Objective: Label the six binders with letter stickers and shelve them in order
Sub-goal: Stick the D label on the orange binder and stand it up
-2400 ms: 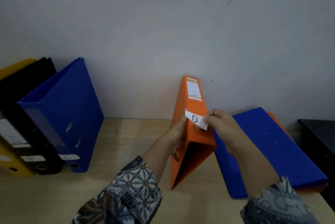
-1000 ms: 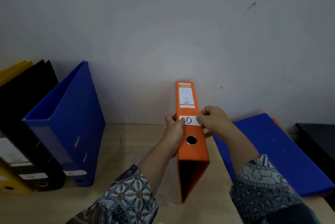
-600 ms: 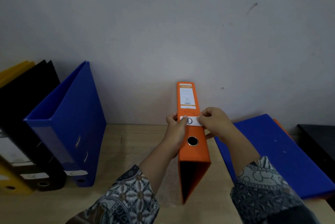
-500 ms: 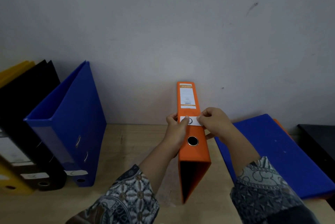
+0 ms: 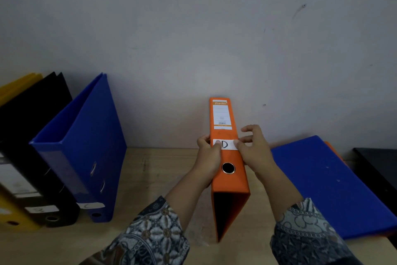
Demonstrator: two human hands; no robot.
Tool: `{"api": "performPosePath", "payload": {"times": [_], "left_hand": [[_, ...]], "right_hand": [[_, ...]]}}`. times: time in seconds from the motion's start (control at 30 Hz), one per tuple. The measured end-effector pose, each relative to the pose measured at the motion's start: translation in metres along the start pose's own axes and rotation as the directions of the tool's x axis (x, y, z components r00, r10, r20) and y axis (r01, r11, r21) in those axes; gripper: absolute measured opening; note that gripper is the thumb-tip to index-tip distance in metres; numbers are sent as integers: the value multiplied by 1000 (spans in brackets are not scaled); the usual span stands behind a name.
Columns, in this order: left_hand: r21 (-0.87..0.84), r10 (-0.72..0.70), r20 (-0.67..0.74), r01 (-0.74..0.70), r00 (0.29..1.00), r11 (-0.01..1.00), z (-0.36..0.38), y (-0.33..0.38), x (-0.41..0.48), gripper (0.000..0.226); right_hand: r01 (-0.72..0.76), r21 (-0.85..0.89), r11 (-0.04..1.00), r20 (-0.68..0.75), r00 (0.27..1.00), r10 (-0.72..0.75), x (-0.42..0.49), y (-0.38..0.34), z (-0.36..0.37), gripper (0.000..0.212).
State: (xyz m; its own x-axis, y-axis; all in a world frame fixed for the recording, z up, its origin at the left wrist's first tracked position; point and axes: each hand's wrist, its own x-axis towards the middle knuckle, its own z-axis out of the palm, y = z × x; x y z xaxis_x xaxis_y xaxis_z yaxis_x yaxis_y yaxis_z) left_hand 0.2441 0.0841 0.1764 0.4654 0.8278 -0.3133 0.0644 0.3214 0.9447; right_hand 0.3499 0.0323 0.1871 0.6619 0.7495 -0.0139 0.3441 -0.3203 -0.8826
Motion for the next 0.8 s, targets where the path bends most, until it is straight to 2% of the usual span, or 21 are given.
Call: {"api": "performPosePath", "payload": {"times": [0.1, 0.2, 0.33, 0.43, 0.63, 0.8], "left_hand": [[-19, -15, 11, 15, 1000, 1000, -2, 0, 3, 40], [45, -25, 20, 24, 999, 999, -4, 2, 6, 49], [124, 47, -13, -45, 999, 991, -5, 0, 12, 41], [132, 77, -26, -73, 997, 989, -7, -4, 12, 37], [95, 80, -15, -78, 997, 992, -13, -5, 6, 37], [58, 113, -20, -112, 993, 992, -23, -5, -7, 35]], "right_hand": [[-139, 188, 972, 22, 990, 137, -5, -1, 9, 51], [-157, 80, 984, 45, 987, 154, -3, -1, 16, 65], [-159, 175, 972, 44, 987, 154, -3, -2, 21, 42], [-169, 271, 948, 58, 986, 159, -7, -1, 21, 34], [-263, 407, 875, 136, 965, 226, -11, -6, 27, 34], [-273, 402, 874, 179, 959, 217, -19, -11, 34, 42]]}}
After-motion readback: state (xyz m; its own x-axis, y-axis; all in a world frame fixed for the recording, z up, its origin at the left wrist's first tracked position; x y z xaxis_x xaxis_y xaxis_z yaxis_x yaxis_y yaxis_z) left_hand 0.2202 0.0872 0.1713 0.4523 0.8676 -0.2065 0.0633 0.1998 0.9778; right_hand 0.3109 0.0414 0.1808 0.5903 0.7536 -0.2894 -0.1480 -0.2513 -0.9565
